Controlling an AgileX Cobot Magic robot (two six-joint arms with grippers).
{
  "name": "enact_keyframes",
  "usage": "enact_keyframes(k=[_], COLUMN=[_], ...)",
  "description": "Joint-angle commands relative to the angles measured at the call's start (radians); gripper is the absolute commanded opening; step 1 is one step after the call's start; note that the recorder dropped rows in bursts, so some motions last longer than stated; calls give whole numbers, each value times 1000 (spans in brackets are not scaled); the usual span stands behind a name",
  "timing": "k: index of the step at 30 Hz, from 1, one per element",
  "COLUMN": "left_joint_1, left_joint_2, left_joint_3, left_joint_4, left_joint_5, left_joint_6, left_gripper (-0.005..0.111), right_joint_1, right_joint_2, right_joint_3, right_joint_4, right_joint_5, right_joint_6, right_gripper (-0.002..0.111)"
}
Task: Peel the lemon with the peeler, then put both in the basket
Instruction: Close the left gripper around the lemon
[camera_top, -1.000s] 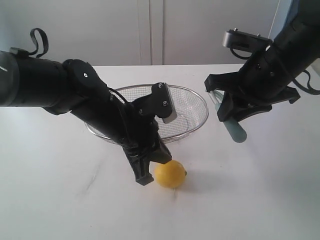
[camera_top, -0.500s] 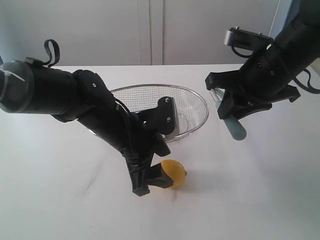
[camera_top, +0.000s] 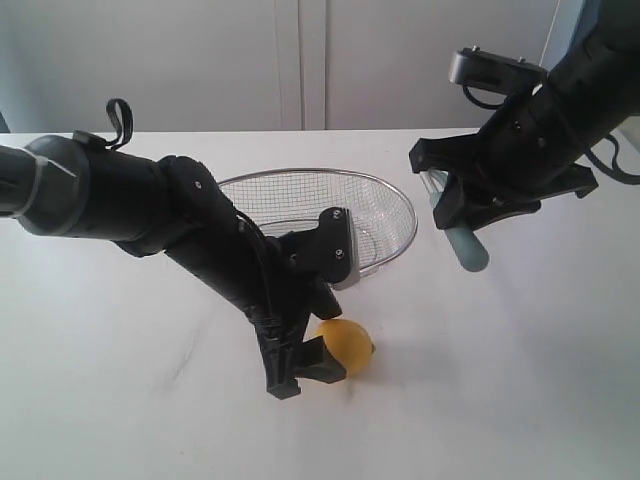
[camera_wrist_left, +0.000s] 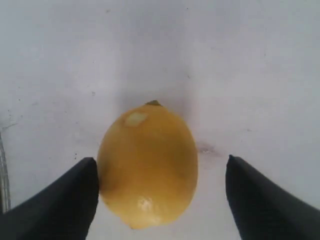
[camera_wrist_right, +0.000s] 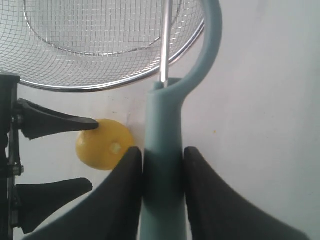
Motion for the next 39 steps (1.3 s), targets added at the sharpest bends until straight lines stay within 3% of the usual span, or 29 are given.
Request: enact_keyframes(k=[1,28,32,36,39], left_joint_1=[-5,-5,-5,-5,-5], left_joint_2=[1,74,74,74,68], left_joint_3=[-3,-3,-3,-5,-5], left_joint_4=[-94,-115,-115,-115,-115], left_joint_5=[10,-31,-31,-33,-31], left_joint_6=[82,111,111,111,111], left_gripper=[74,72,58,20,4], right_joint_1=[-9,-9,-9,-9,-9], right_joint_2=[-13,-13,-13,-13,-13], right_joint_3=[2,2,2,2,2], right_joint_4=[2,2,2,2,2], right_joint_5=[-14,-27,-27,-32,-40], right_joint_6=[-13,-13,-13,-13,-13], right_gripper=[0,0,0,0,0])
